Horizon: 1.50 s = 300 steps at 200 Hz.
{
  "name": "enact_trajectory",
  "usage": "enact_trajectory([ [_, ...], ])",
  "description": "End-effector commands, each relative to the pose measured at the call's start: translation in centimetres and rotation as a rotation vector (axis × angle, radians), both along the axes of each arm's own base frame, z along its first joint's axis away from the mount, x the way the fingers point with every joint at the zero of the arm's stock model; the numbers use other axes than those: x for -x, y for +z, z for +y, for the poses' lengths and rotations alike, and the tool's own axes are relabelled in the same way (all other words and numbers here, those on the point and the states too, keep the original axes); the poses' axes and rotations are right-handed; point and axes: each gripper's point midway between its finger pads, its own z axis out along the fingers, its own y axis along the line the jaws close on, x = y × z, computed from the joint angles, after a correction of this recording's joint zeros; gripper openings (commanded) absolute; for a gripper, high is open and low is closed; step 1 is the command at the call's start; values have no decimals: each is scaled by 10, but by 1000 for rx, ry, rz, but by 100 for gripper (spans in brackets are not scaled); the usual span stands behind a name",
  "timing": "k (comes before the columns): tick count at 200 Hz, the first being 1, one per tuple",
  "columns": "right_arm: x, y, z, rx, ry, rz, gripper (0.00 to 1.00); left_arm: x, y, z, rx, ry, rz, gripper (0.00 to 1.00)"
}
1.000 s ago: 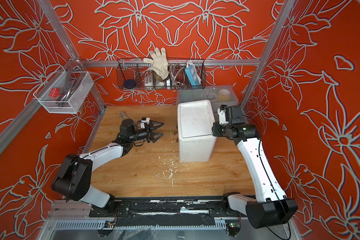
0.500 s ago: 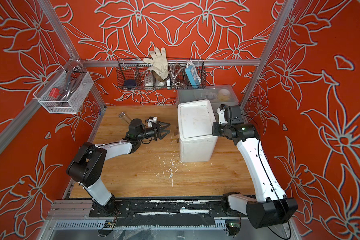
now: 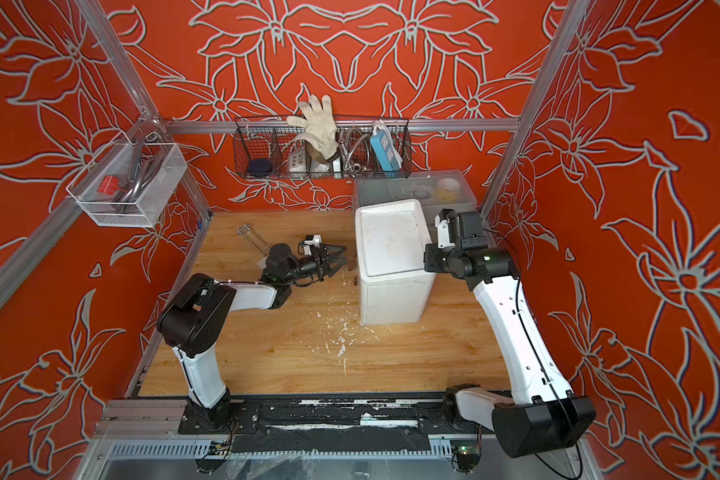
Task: Take the microphone out of the drawer
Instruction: Open the drawer in the storage box.
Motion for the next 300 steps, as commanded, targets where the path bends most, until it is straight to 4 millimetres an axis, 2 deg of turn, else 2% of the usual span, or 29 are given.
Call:
enact_trajectory([
  [1, 4, 0, -3, -11, -31, -4, 12, 1, 10, -12, 63, -24, -41, 44],
  [39, 4, -1, -5, -7, -34, -5, 12, 2, 10, -20, 80, -41, -45, 42],
  [112, 5, -1, -4, -6, -31, -2, 11, -4, 14, -23, 77, -34, -56, 42],
  [159, 5, -1, -5, -1, -30, -2, 10, -7, 19, -29, 89, -44, -68, 30],
  [212, 4, -1, -6, 6, -33, -3, 9, -4, 16, -29, 103, -55, -63, 0],
  [271, 3, 2, -13, 32, -62, -13, 6, 0, 24, -25, 107, -59, -75, 0],
  [288, 3, 3, -14, 36, -70, -12, 0, 1, 25, -18, 103, -51, -77, 0],
  [300, 2, 2, -15, 41, -72, -7, 0, 2, 25, -10, 97, -41, -78, 0],
])
